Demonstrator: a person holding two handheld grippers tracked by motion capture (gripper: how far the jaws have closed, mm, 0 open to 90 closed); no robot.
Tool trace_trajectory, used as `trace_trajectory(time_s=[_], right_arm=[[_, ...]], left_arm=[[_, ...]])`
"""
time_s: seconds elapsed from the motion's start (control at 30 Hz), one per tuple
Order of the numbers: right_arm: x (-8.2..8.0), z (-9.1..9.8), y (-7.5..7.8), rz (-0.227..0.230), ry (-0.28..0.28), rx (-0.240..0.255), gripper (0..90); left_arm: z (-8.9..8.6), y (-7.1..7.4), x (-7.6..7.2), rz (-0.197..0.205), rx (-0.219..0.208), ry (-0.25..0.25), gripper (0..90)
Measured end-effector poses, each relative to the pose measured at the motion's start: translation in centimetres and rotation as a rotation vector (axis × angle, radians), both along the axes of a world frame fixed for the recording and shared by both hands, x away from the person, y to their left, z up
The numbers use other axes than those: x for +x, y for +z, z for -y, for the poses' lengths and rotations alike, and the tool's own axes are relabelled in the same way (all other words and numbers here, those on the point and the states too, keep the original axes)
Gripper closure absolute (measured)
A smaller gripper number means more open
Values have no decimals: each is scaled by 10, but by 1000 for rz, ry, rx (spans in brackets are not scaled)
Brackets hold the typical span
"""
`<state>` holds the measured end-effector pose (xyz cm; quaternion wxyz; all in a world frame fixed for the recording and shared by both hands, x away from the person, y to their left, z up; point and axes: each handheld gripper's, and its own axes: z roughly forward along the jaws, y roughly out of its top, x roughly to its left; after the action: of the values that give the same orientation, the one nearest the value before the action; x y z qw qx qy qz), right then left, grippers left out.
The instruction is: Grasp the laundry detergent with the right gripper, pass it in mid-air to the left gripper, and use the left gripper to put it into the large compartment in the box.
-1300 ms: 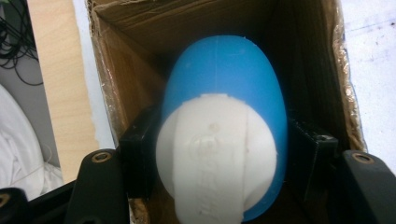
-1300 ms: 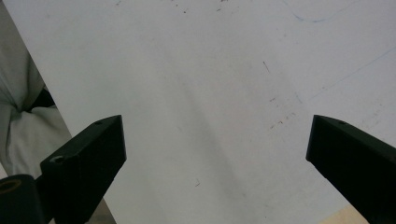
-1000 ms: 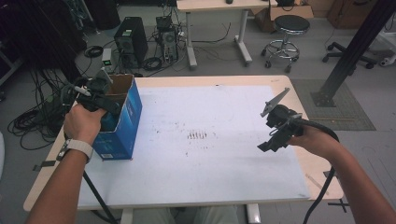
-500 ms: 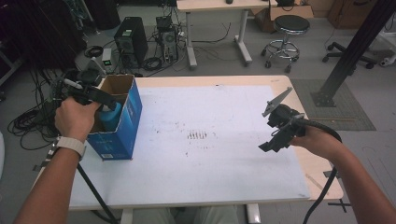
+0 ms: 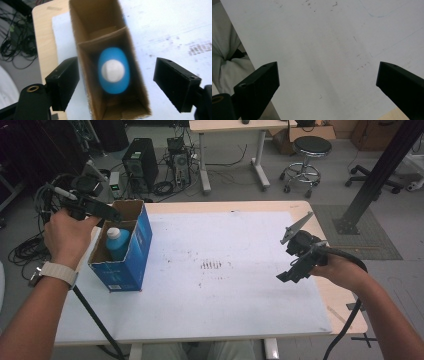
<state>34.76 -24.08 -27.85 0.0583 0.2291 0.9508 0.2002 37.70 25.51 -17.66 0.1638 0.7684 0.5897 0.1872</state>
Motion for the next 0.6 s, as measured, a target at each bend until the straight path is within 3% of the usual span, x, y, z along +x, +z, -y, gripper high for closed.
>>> trace_trajectory(time_s=[0.3,0.6], right_arm=[[-1,-2,4,3,3,-7,44],[-1,0,7,6,-1,-5,44]], left_arm=[[18,16,-4,-24,-37,-95,135],[34,27,-6,-32,-35,-169,90]])
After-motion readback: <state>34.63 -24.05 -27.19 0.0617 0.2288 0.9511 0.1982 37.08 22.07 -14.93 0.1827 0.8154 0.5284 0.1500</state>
